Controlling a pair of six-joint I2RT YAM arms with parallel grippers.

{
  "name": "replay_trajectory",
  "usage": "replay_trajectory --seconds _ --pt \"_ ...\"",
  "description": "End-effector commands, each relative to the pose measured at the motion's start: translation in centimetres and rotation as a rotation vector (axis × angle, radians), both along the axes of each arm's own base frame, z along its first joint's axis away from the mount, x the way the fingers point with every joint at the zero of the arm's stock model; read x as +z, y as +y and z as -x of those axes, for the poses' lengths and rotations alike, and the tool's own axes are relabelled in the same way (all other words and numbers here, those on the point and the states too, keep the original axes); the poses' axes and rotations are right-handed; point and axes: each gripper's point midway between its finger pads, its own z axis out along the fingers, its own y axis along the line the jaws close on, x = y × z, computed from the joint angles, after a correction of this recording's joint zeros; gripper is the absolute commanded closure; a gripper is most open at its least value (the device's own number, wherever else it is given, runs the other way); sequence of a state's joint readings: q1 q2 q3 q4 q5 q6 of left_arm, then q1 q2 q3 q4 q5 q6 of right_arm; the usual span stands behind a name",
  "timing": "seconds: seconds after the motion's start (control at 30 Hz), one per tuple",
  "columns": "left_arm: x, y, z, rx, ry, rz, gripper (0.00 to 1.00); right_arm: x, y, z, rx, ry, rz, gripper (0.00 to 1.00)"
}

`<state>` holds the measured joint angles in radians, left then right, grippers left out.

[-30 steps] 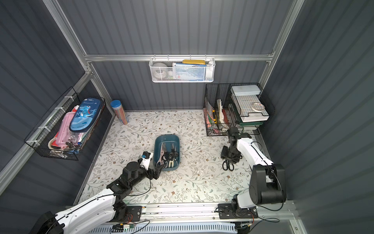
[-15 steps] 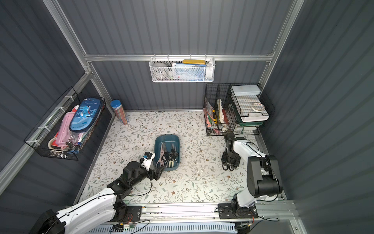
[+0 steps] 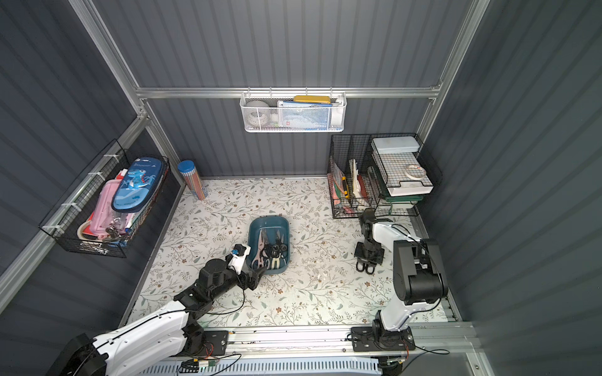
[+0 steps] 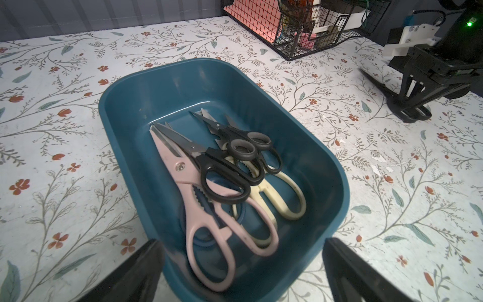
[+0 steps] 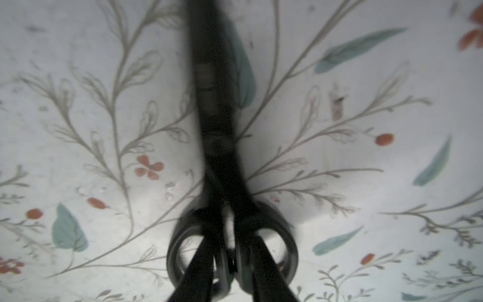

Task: Put the scissors into the storage box
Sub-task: Pick up the scissors from the center of the board.

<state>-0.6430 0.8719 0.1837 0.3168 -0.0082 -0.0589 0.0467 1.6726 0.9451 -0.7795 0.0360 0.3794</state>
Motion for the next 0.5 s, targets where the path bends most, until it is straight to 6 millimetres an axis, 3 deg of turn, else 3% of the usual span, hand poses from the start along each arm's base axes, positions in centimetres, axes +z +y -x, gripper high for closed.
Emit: replay_trajectory --seconds 0.0,0.1,0.47 --pt "1.4 -0.5 -0.5 0.0 -0.021 0.018 0.01 -1.4 1.3 0.9 0.011 0.057 -0.055 0.83" --pt "1.4 -0.3 -0.5 0.011 -0.022 0.018 0.01 -1.3 2.6 0.8 0.039 0.061 -0.056 0.87" --pt "1.3 -0.4 -0.5 0.005 -0.011 0.012 0.01 0.2 11.3 -1.3 0.273 0.009 -0.04 0.91"
